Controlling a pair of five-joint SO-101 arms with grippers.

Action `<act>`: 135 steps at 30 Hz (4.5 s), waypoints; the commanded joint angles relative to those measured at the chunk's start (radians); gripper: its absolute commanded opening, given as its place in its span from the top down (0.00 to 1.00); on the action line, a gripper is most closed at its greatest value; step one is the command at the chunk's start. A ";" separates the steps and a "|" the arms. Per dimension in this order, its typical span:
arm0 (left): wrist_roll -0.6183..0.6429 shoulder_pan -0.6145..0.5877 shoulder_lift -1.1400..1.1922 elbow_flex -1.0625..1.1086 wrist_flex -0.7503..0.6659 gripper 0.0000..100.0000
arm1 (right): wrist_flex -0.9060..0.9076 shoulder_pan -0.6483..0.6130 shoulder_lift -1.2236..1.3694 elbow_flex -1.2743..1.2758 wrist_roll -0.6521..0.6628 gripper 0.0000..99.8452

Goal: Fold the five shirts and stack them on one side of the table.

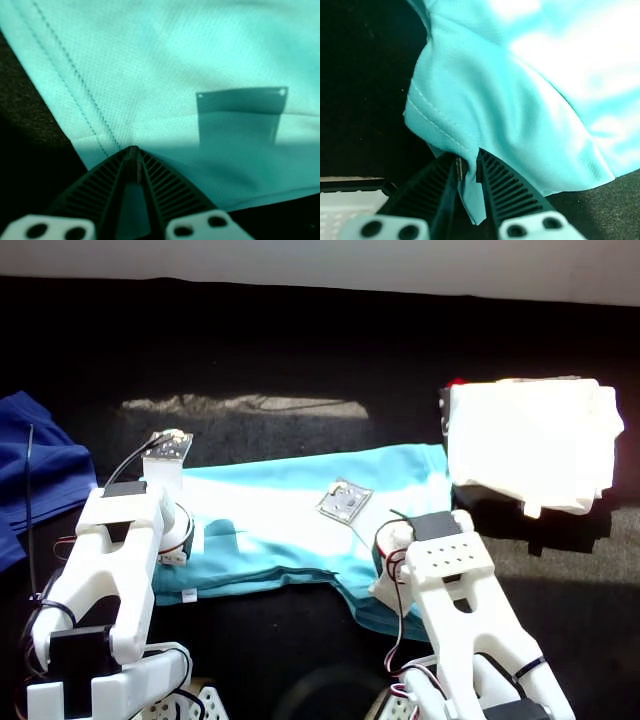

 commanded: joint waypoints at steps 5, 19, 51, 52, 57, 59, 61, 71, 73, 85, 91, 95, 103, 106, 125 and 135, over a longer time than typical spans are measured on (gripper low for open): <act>0.008 -0.001 0.015 0.008 -0.008 0.99 | 0.127 -0.110 -0.013 0.007 0.002 0.80; 0.008 -0.001 0.015 0.008 -0.008 0.99 | -0.122 -0.308 -0.004 0.232 -0.132 0.79; 0.008 -0.001 0.015 0.008 -0.006 0.99 | -0.010 -0.114 -0.005 -0.030 0.054 0.99; 0.008 -0.001 0.015 0.008 -0.006 0.99 | 0.001 -0.114 -0.002 -0.068 0.054 0.99; 0.008 -0.001 0.015 0.008 -0.006 0.99 | 0.002 -0.114 0.001 -0.176 0.054 0.99; 0.008 -0.001 0.015 0.008 -0.006 0.99 | 0.002 -0.114 0.001 -0.191 0.054 0.99; 0.008 -0.001 0.015 0.008 -0.006 0.99 | 0.002 -0.105 0.001 -0.205 0.054 0.99; 0.008 -0.001 0.015 0.008 -0.006 0.99 | -0.288 0.002 0.110 -0.226 0.101 0.99; 0.008 -0.001 0.015 0.008 -0.006 0.99 | -0.363 0.001 0.168 -0.226 0.101 0.99; 0.008 -0.001 0.015 0.008 -0.006 0.99 | -0.438 0.007 0.407 -0.423 -0.006 0.82; 0.008 -0.001 0.015 0.008 -0.006 0.99 | -0.438 0.064 0.452 -0.522 -0.087 0.84; 0.008 -0.001 0.015 0.008 -0.008 0.99 | -0.384 0.128 0.449 -0.593 -0.181 0.84; 0.006 -0.001 0.015 0.008 -0.008 0.99 | 0.044 0.142 0.449 -0.834 -0.264 0.99; 0.006 -0.001 0.015 0.008 -0.008 0.99 | 0.156 0.120 0.449 -0.905 -0.307 0.99; 0.005 -0.001 0.015 0.008 -0.009 0.99 | 0.122 0.097 0.461 -0.634 -0.229 0.99; 0.005 -0.001 0.015 0.008 -0.009 0.99 | -0.242 0.159 0.547 -0.533 -0.141 0.99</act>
